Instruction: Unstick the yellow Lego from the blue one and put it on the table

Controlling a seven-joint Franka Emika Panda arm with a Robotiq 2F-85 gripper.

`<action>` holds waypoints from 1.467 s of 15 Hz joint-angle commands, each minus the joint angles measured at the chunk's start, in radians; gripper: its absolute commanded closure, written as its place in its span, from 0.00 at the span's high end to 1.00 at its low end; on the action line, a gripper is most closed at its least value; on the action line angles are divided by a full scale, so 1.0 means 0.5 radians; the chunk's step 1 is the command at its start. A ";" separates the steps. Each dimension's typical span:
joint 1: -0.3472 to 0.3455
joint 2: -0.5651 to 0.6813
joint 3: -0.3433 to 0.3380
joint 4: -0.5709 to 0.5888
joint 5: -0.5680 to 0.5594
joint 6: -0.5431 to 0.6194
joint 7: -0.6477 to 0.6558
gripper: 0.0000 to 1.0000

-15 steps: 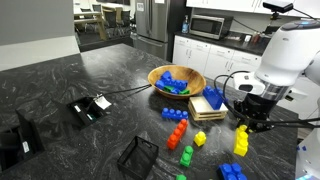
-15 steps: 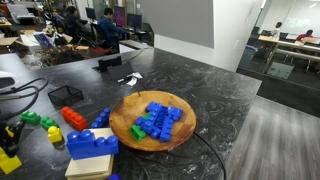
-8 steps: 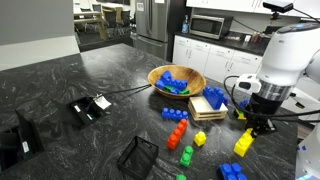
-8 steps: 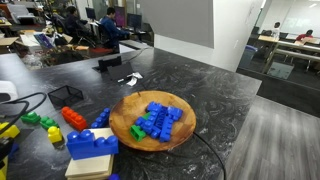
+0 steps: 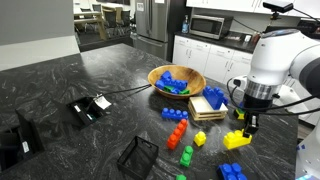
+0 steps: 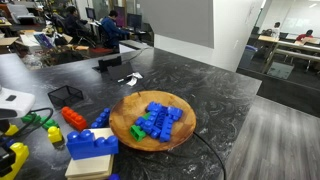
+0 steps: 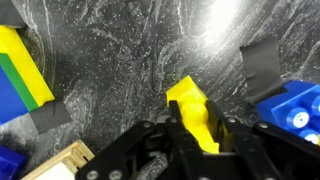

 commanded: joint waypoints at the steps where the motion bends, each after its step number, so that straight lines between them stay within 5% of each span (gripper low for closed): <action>1: -0.130 0.106 0.094 0.002 0.043 0.059 0.273 0.07; 7: -0.153 0.266 0.129 0.004 0.073 0.102 0.494 0.07; 9: -0.150 0.268 0.133 0.008 0.084 0.122 0.518 0.55; 11: -0.148 0.245 0.140 0.008 0.076 0.139 0.532 0.62; 16: -0.141 0.207 0.158 0.021 0.056 0.100 0.524 0.97; 17: -0.140 0.197 0.163 0.023 0.056 0.098 0.524 0.78; 20: -0.140 0.200 0.164 0.019 0.055 0.097 0.524 0.97; 22: -0.140 0.200 0.164 0.019 0.055 0.097 0.524 0.97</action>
